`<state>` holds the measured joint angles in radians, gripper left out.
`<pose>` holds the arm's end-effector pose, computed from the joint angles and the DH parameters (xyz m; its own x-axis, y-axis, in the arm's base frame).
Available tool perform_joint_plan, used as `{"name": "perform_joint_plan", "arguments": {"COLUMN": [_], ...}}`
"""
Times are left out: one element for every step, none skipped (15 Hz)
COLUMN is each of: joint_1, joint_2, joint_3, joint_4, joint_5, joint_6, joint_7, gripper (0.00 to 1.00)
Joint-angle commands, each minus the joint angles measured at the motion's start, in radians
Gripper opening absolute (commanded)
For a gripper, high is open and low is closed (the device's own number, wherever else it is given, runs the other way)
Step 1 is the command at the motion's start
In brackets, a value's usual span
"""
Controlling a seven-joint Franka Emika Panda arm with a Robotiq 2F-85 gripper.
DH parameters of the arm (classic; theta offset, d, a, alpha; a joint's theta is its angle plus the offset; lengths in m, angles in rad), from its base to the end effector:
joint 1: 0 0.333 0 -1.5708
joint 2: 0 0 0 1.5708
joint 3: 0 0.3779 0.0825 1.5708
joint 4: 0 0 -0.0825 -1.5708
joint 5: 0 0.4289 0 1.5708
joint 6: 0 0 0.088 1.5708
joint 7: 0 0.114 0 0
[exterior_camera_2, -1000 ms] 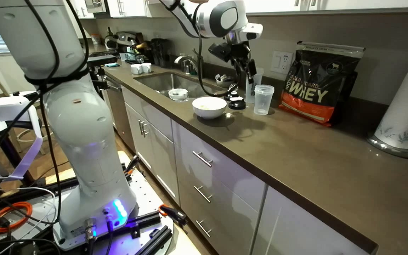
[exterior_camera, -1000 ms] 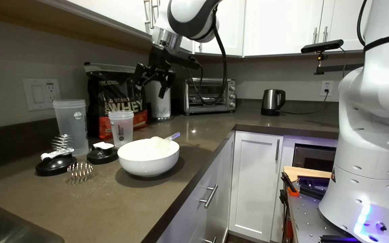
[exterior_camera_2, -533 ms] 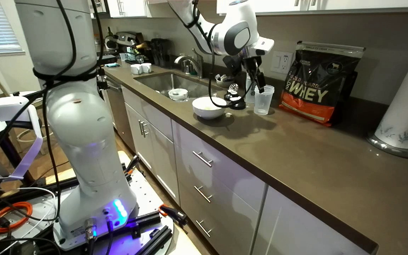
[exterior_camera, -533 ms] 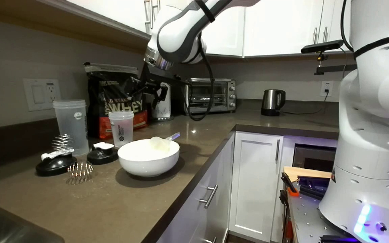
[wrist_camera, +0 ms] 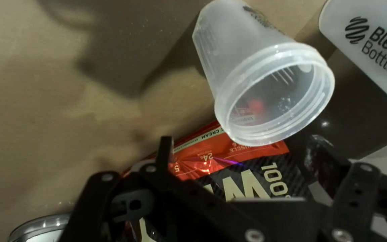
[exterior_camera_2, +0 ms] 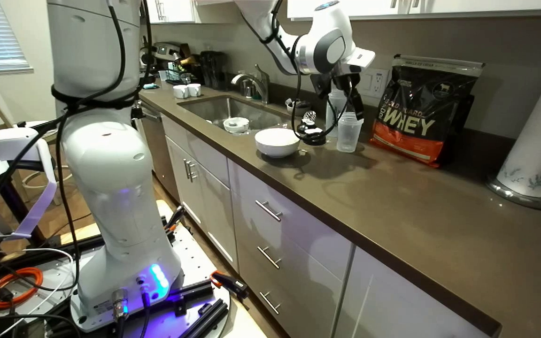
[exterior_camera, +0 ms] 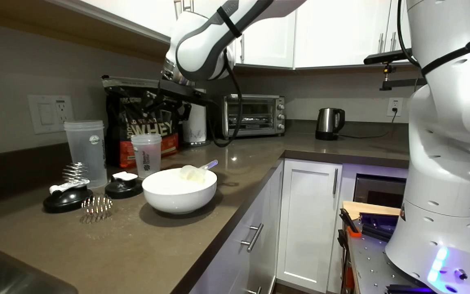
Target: Move the cup from right to left.
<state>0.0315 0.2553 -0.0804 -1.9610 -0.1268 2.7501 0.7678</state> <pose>0.7006 -0.0256 0.4325 0.6403 -0.6263 0.4447 -0.5763 -0.7745 -0.2609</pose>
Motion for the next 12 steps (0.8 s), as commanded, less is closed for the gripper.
{"name": "perform_joint_plan", "arguments": {"joint_1": [0.039,0.044,0.055,0.058,0.063,0.065,0.068,0.072,0.075,0.077,0.081,0.084], "joint_2": [0.029,0.033,0.028,0.031,0.035,0.04,0.048,0.053,0.058,0.063,0.068,0.072], "joint_3": [-0.053,-0.062,-0.073,-0.078,-0.084,-0.086,-0.088,-0.091,-0.092,-0.093,-0.094,-0.096], "joint_4": [0.046,0.046,0.025,0.022,0.019,0.019,0.021,0.022,0.022,0.024,0.025,0.026], "joint_5": [-0.022,-0.02,-0.029,-0.023,-0.023,-0.017,-0.014,-0.013,-0.013,-0.012,-0.012,-0.012], "joint_6": [-0.034,-0.035,-0.025,-0.024,-0.022,-0.024,-0.024,-0.025,-0.025,-0.026,-0.025,-0.026], "joint_7": [0.048,0.045,0.053,0.052,0.052,0.048,0.045,0.044,0.044,0.042,0.042,0.041], "gripper": [1.0,1.0,0.8,0.89,0.88,0.9,0.8,0.81,0.8,0.81,0.71,0.59]}}
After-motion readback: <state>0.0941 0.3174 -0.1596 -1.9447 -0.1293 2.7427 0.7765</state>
